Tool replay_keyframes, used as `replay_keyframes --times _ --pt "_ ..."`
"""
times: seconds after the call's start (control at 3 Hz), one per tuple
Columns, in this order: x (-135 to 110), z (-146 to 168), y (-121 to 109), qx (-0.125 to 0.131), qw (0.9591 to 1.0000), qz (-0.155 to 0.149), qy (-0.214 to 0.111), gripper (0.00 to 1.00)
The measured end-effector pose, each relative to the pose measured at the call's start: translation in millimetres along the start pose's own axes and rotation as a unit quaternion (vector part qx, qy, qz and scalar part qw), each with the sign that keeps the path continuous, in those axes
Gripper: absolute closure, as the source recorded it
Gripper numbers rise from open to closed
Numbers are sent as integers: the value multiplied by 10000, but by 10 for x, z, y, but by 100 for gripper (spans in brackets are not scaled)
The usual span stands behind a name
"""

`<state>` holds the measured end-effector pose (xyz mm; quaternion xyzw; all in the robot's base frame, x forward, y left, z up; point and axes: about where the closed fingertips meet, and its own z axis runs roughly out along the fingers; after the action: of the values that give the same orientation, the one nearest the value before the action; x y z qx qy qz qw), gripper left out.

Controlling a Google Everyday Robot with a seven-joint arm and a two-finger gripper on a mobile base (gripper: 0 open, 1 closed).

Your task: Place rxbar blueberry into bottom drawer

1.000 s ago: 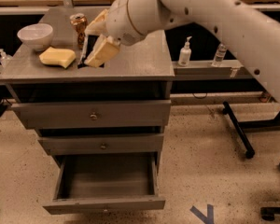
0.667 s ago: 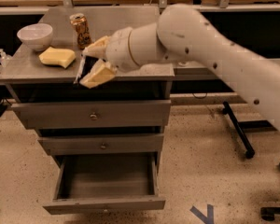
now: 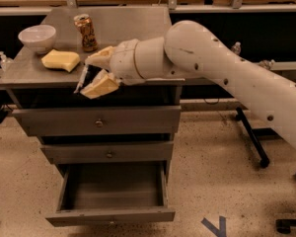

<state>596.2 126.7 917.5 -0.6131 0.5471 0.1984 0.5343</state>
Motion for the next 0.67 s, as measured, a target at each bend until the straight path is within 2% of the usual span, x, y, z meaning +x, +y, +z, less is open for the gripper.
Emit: replay_keyframes --times 0.33,0.67 --pt "670 55 296 44 9983 561 -174 100" --pt "1486 191 811 -84 9922 1175 -402 100"
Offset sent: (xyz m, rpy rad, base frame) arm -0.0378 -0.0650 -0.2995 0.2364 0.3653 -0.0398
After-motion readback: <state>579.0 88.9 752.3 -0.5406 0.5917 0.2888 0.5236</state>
